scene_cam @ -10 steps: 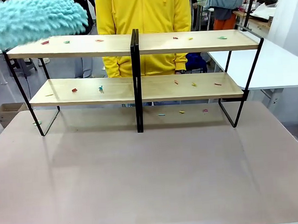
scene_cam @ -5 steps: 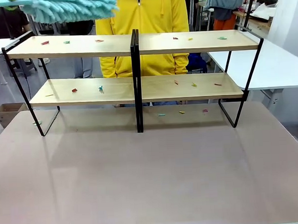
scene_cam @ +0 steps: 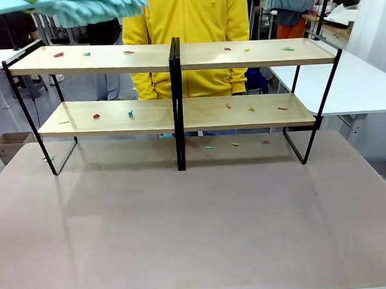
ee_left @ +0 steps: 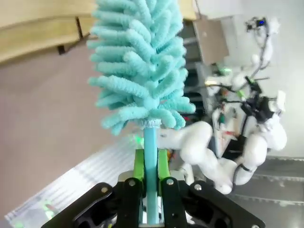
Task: Clean the shelves.
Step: Clean a randomly selected level of the Shelf with the Duster.
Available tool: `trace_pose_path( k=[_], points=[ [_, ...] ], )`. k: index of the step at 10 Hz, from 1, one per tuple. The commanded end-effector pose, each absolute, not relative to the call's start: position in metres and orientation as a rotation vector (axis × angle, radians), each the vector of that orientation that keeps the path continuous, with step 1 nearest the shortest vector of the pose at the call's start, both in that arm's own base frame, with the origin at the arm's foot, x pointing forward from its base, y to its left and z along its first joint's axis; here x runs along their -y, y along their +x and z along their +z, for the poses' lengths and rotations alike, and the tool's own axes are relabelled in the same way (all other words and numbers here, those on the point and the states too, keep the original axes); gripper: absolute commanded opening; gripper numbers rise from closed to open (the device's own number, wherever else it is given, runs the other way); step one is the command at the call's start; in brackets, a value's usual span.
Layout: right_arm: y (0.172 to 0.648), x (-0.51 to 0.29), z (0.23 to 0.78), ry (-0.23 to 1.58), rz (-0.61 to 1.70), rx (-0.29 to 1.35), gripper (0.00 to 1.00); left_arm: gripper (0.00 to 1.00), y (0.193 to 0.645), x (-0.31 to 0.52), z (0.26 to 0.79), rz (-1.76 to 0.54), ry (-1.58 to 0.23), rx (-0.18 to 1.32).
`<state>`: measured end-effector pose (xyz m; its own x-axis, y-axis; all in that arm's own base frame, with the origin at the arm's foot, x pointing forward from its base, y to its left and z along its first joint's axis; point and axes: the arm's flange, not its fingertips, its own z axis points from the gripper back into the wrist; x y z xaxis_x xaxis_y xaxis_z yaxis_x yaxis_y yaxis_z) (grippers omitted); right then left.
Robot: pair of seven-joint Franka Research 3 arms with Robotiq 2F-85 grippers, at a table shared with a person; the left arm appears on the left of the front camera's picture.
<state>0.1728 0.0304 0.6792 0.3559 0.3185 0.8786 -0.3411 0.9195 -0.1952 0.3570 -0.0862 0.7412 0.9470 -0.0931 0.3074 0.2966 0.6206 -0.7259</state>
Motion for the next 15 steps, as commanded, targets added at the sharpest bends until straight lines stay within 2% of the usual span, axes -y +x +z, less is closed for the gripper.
trace_pose_path(
  k=[1, 6, 9, 11, 15],
  points=[
    [0.173, -0.029, 0.68, 0.032, 0.427, 1.131, 1.0, 0.12, 0.363, 0.121, 0.725, -0.148, -0.717, 0.328],
    [0.173, -0.029, 0.68, 0.032, 0.427, 1.131, 1.0, 0.12, 0.387, 0.161, 0.679, -0.051, -0.436, 0.318],
    [0.173, -0.029, 0.68, 0.032, 0.427, 1.131, 1.0, 0.12, 0.392, 0.151, 0.676, -0.005, -0.406, 0.308],
    [0.173, -0.029, 0.68, 0.032, 0.427, 1.131, 1.0, 0.12, 0.39, 0.131, 0.673, 0.103, -0.324, 0.239],
    [0.173, -0.029, 0.68, 0.032, 0.427, 1.131, 1.0, 0.12, 0.384, 0.096, 0.683, 0.364, -0.211, 0.298]
  ],
)
